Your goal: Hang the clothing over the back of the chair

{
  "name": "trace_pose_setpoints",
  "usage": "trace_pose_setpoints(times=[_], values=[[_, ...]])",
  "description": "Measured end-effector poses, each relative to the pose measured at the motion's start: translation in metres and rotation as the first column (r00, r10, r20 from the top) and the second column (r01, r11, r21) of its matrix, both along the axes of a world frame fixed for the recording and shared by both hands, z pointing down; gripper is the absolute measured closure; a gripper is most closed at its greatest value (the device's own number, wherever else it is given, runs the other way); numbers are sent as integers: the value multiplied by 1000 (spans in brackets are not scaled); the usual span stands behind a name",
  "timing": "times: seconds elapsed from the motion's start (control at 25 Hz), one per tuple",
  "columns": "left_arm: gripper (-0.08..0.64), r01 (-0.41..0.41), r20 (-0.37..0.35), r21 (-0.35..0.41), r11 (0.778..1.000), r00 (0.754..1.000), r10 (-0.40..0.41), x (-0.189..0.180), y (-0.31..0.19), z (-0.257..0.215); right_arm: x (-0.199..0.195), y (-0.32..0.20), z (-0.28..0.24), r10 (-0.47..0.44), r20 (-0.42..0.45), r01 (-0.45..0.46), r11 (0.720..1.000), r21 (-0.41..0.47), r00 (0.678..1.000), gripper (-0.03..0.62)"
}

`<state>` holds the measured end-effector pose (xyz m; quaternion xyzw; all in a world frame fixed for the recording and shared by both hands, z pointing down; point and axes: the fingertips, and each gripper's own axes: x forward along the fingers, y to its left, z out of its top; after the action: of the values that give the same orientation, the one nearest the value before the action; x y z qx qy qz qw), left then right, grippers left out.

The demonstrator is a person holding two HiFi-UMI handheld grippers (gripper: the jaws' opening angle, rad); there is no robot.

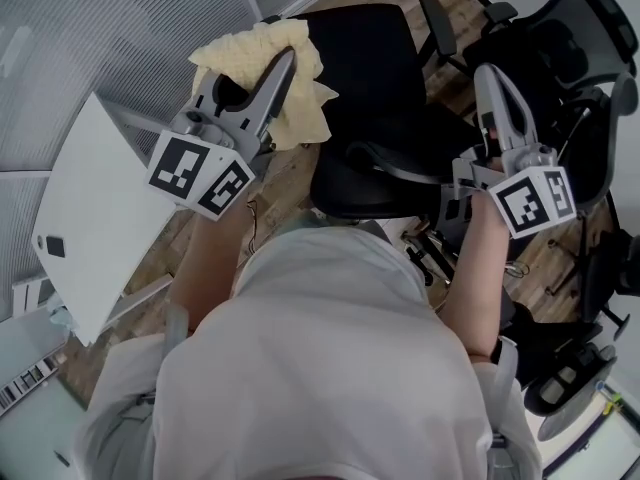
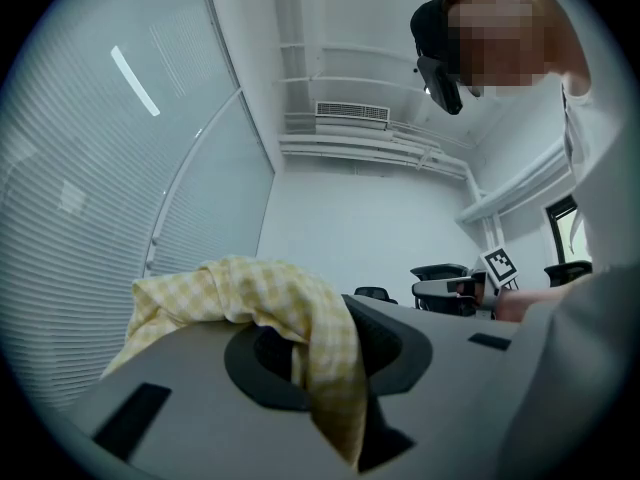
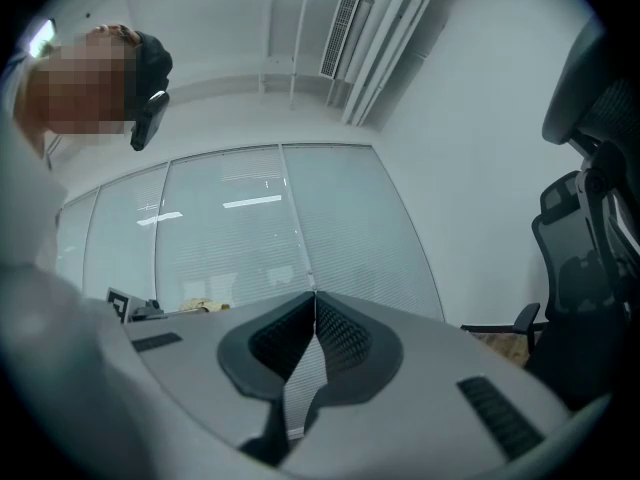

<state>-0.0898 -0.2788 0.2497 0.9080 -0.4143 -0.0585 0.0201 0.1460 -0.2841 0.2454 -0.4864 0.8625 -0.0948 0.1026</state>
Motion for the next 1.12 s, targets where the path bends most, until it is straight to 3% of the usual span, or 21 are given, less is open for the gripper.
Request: trace_pose_setpoints(times=[0.28, 0.52, 0.84, 1.12], values=[[468, 25, 17, -1, 1000, 1000, -25, 13, 26, -9, 11, 3, -3, -76, 10, 75, 997, 18, 997, 571], [468, 17, 22, 21, 1000, 1000, -18, 22, 37, -28, 14, 14, -6, -88, 11, 88, 996, 8, 996, 571], [466, -127, 40, 38, 991, 991, 126, 55, 71, -62, 28, 23, -11, -93, 12, 92, 995, 34, 996, 571], [466, -292, 60, 24, 956, 955, 290, 87, 111, -80, 32, 27, -18, -77, 11, 77, 996, 44, 997, 571]])
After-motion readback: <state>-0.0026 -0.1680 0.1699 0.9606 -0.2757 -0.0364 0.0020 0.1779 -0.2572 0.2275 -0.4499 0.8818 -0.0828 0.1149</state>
